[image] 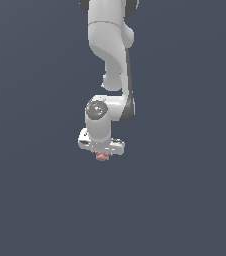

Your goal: Pick up the object and move it to a goal position.

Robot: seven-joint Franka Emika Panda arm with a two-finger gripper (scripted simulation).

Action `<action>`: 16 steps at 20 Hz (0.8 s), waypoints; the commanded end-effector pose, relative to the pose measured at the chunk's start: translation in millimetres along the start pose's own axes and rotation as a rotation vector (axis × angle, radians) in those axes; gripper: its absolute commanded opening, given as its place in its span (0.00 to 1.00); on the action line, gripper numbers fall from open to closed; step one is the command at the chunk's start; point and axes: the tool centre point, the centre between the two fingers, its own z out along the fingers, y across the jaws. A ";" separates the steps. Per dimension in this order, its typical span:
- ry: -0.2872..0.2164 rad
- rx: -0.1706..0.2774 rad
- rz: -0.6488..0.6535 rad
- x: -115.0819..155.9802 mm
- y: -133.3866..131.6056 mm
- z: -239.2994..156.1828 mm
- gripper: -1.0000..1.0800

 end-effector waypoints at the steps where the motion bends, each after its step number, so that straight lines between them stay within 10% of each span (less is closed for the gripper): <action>1: 0.000 0.000 0.000 -1.3 -1.0 -2.3 0.00; 16: 0.000 0.000 0.000 -42.0 -28.7 -70.5 0.00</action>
